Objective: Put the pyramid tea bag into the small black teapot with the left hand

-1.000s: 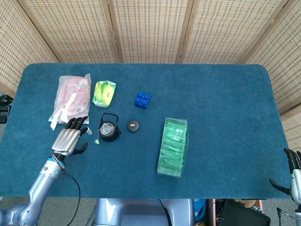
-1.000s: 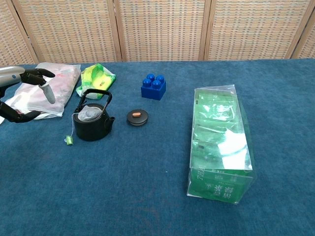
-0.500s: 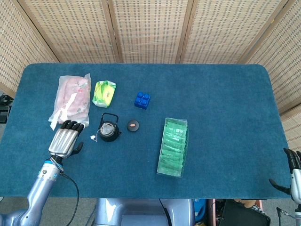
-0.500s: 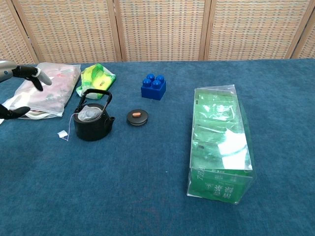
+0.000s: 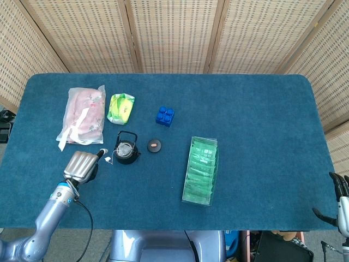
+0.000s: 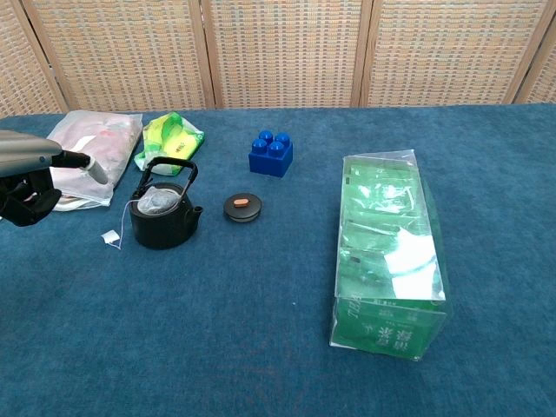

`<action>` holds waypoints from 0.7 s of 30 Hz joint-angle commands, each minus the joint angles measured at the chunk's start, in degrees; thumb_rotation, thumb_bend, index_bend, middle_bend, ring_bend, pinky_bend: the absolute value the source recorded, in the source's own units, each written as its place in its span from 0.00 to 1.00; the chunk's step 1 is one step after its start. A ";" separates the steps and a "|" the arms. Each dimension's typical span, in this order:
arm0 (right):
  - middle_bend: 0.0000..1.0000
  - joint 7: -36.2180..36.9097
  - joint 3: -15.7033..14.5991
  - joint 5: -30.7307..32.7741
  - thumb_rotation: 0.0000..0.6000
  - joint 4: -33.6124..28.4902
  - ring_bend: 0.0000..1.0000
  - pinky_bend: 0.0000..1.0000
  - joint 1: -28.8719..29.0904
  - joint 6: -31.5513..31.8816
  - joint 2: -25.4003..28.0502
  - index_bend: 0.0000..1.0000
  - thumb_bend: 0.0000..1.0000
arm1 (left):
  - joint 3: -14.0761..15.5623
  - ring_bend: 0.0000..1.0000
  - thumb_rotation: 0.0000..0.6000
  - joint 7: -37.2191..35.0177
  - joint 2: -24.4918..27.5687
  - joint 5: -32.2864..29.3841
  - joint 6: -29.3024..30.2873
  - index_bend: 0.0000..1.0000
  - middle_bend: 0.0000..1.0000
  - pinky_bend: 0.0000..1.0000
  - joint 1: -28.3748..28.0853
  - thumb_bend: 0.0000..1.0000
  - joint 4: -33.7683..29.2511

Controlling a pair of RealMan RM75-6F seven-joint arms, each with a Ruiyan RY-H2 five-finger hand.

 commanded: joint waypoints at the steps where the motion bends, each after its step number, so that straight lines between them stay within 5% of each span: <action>1: 0.20 0.05 0.02 0.05 0.96 0.04 0.09 0.16 -0.01 -0.01 -0.04 0.12 0.01 | -0.23 0.78 1.00 2.05 -0.33 -3.89 -1.60 0.15 0.86 0.66 -2.77 0.75 0.18; 21: 0.20 -0.46 -0.06 0.14 0.96 -0.63 0.09 0.16 -0.57 0.60 0.28 0.12 0.01 | 0.78 0.78 1.00 1.05 -4.43 -18.56 -11.37 0.14 0.86 0.66 -14.06 0.75 8.75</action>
